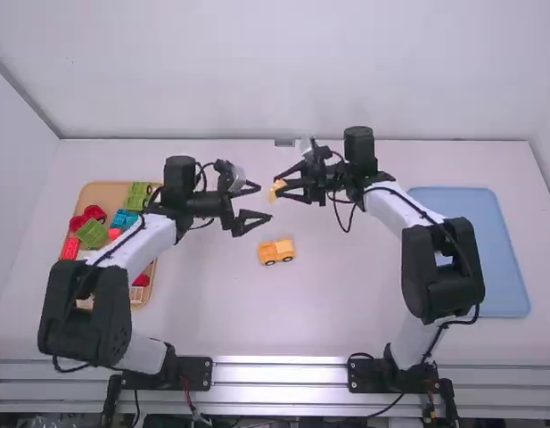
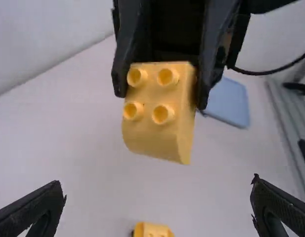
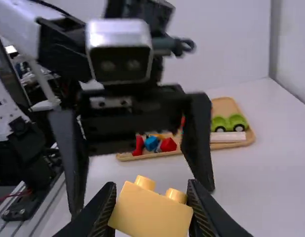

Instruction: Assemble lego blocks to make yellow taxi

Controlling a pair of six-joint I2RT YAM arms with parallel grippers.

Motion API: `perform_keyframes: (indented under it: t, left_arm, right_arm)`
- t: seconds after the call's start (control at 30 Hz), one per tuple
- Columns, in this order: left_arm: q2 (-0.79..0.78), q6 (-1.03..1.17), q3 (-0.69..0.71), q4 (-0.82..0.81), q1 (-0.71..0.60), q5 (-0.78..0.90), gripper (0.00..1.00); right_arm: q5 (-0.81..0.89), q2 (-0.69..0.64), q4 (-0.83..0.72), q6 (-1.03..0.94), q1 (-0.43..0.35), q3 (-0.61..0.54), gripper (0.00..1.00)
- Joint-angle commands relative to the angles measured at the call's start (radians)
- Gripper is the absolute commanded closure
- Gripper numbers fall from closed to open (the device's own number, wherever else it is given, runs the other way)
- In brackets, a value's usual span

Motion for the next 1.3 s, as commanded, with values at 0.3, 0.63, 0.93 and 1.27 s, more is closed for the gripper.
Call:
perform_keyframes:
  t: [0.3, 0.63, 0.93, 1.27]
  left_arm:
    - [0.045, 0.023, 0.102, 0.003, 0.020, 0.180, 0.01]
    - [0.053, 0.040, 0.105, -0.029, 0.007, 0.177, 0.05]
    - [0.053, 0.105, 0.104, -0.108, 0.007, 0.153, 0.14]
    - [0.053, 0.105, 0.104, -0.113, -0.020, 0.151, 0.26]
  right_arm:
    - [-0.022, 0.014, -0.097, -0.147, 0.000, 0.026, 0.78]
    - [-0.036, 0.014, -0.090, -0.150, 0.029, 0.025, 0.78]
    - [-0.063, 0.014, -0.082, -0.150, 0.034, 0.025, 0.78]
    - [-0.089, 0.014, -0.060, -0.146, 0.043, 0.025, 0.78]
